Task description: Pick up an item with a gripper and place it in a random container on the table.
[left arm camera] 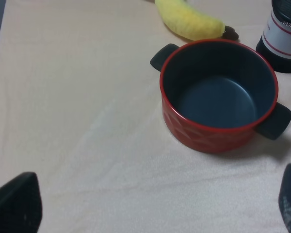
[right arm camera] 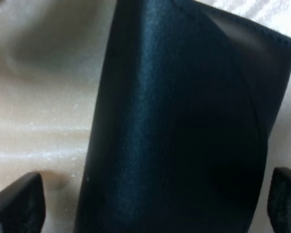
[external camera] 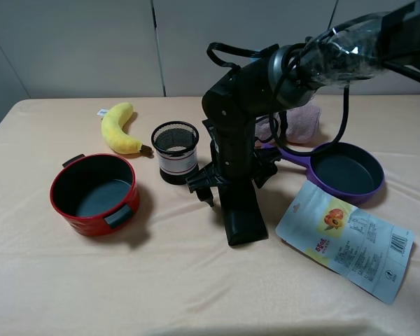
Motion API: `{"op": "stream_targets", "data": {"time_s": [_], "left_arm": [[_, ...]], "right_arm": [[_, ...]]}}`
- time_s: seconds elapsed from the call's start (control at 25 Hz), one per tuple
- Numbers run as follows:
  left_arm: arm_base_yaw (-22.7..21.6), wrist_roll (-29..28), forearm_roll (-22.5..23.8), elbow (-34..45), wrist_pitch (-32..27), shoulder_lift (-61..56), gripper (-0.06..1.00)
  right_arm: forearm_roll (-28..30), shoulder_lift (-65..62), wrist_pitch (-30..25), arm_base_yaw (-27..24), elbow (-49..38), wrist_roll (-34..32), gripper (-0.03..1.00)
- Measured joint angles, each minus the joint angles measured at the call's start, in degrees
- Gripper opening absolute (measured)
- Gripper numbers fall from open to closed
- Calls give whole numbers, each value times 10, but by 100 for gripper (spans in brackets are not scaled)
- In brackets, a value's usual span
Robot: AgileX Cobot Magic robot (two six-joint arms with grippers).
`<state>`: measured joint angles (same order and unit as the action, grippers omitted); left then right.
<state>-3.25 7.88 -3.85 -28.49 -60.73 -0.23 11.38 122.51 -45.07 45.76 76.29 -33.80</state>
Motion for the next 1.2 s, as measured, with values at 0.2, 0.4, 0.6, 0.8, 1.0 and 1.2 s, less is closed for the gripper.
{"op": "stream_targets", "data": {"time_s": [0.2, 0.4, 0.6, 0.8, 1.0, 1.2], "left_arm": [[0, 0, 0, 0, 0, 0, 99], [0, 0, 0, 0, 0, 0, 99], [0, 0, 0, 0, 0, 0, 99], [0, 0, 0, 0, 0, 0, 99], [0, 0, 0, 0, 0, 0, 99], [0, 0, 0, 0, 0, 0, 99]], "right_arm": [[1, 3, 0, 0, 0, -1, 69], [1, 7, 0, 0, 0, -2, 62], [7, 5, -5, 0, 0, -3, 40], [9, 5, -5, 0, 0, -3, 40], [9, 5, -5, 0, 0, -3, 39], [10, 0, -7, 0, 0, -5, 38]]}}
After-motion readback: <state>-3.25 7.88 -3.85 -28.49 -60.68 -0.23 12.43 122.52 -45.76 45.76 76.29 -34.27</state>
